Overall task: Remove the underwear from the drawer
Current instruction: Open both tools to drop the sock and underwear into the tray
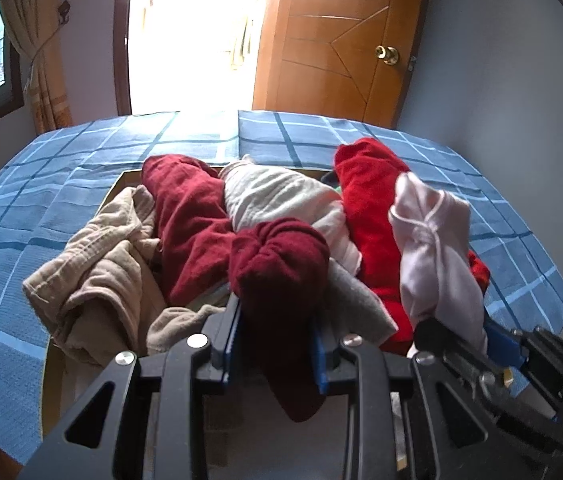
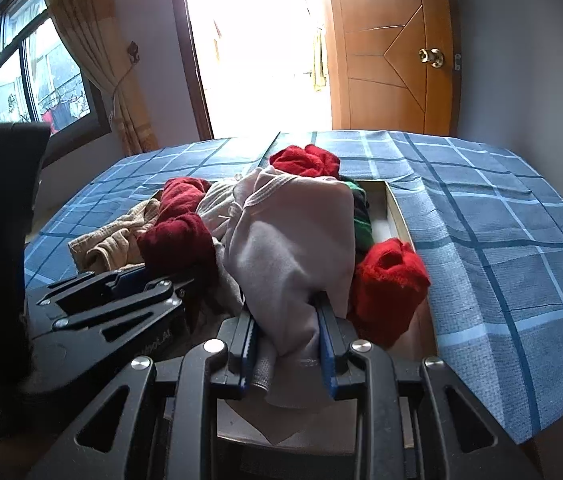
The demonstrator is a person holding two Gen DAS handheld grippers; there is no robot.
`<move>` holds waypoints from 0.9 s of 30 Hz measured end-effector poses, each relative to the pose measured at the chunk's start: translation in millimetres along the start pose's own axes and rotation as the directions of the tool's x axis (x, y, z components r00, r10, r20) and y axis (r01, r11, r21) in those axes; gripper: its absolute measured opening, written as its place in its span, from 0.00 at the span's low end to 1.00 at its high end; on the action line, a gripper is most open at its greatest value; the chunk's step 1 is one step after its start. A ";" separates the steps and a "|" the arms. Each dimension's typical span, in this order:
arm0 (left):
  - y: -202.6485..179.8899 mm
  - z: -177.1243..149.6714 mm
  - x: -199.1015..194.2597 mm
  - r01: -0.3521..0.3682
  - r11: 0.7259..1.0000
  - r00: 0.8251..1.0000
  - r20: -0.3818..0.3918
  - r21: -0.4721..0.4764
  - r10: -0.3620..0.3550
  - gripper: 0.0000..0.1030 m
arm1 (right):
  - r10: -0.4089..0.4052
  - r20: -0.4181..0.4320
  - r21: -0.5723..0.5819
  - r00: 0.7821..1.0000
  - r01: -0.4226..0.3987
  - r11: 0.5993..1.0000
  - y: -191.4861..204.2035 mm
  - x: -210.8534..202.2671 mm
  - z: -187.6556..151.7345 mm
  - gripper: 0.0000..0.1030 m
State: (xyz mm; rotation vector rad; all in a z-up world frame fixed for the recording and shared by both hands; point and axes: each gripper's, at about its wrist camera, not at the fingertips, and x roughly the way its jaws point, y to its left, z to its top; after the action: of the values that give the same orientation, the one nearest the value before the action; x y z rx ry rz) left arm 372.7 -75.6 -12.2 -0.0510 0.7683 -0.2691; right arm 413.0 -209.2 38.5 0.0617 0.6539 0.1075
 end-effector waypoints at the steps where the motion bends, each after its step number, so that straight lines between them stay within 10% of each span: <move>1: 0.4 -0.5 1.1 -0.006 1.000 1.000 0.005 0.001 0.006 0.30 | -0.002 -0.001 -0.006 1.000 0.002 1.000 1.2 1.2 -0.6 0.29; 7: -3.5 -3.7 1.6 -0.027 0.999 0.999 0.018 0.025 0.027 0.39 | -0.004 -0.024 -0.020 1.000 0.003 1.000 -3.2 15.1 -5.9 0.31; 19: 3.6 -5.5 -40.8 -0.091 0.995 0.993 0.079 -0.029 0.093 0.98 | 0.049 0.087 0.057 0.995 -0.054 0.997 -13.6 -32.6 -7.1 0.59; 27: 7.5 -18.0 -69.5 -0.110 0.993 0.986 0.124 -0.031 0.113 0.99 | 0.075 0.180 0.100 0.981 -0.095 0.990 -13.2 -68.2 -7.2 0.71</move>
State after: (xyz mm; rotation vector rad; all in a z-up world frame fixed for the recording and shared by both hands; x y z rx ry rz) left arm 314.2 -49.5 20.9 -0.0468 0.6469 -0.1487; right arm 355.9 -230.2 72.8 0.2018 0.4795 0.1474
